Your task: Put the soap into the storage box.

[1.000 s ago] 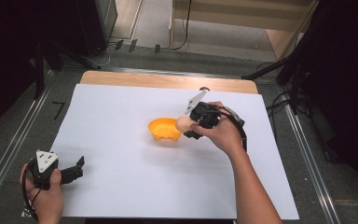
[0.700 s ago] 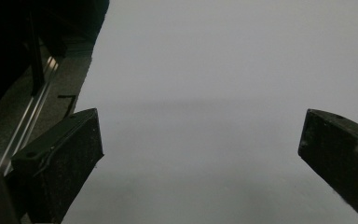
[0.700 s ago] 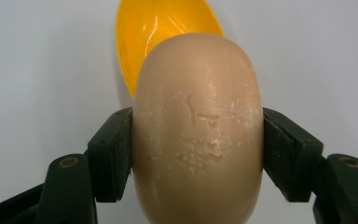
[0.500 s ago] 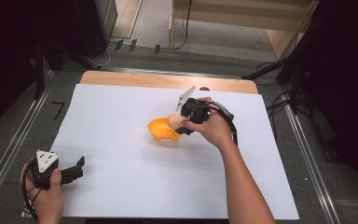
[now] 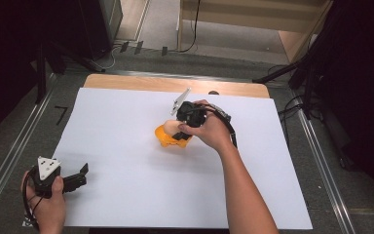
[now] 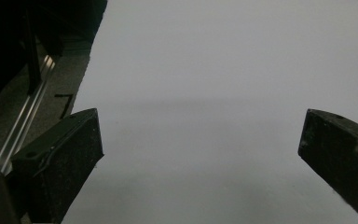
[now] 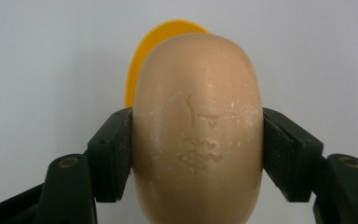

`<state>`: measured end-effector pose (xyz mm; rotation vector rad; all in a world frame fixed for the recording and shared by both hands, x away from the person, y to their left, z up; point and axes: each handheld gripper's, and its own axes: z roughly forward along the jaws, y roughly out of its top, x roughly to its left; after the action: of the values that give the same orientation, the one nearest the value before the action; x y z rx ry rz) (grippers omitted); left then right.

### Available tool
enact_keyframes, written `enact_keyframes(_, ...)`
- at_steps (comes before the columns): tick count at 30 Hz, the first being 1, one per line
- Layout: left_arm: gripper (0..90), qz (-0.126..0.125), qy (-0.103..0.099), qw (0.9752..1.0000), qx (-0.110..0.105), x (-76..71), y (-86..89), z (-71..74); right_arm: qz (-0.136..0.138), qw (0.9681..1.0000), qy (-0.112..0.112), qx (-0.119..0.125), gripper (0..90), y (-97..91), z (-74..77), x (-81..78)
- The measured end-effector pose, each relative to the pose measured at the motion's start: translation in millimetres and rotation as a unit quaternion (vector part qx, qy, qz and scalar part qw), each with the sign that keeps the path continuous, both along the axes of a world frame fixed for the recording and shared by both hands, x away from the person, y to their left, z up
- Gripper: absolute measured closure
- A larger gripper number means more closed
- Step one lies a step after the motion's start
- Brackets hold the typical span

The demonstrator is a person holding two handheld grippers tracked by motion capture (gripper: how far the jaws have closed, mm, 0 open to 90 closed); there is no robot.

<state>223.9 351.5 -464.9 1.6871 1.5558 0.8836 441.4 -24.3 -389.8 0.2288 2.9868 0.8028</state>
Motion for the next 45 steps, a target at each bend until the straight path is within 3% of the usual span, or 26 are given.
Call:
enact_keyframes(12, 0.1, -0.001, 0.003, 1.0000, -0.003, 0.0, 0.7, 0.3, 0.004, 0.9996, 0.022, -0.016, 33.0, 6.4, -8.2, 5.9)
enact_keyframes(28, 0.1, -0.002, 0.004, 1.0000, -0.003, 0.0, 0.8, 0.4, -0.008, 0.9993, 0.035, -0.005, 32.1, 2.3, -9.7, 5.5)
enact_keyframes(35, 0.1, -0.001, 0.003, 1.0000, -0.003, -0.2, 0.8, 0.4, -0.022, 0.9993, 0.026, 0.018, 30.8, -7.2, -7.4, 3.8)
enact_keyframes(45, 0.1, -0.003, 0.001, 1.0000, -0.006, -0.4, 1.4, 0.4, -0.070, 0.9961, 0.017, 0.050, 25.5, -30.6, -2.2, -2.7)
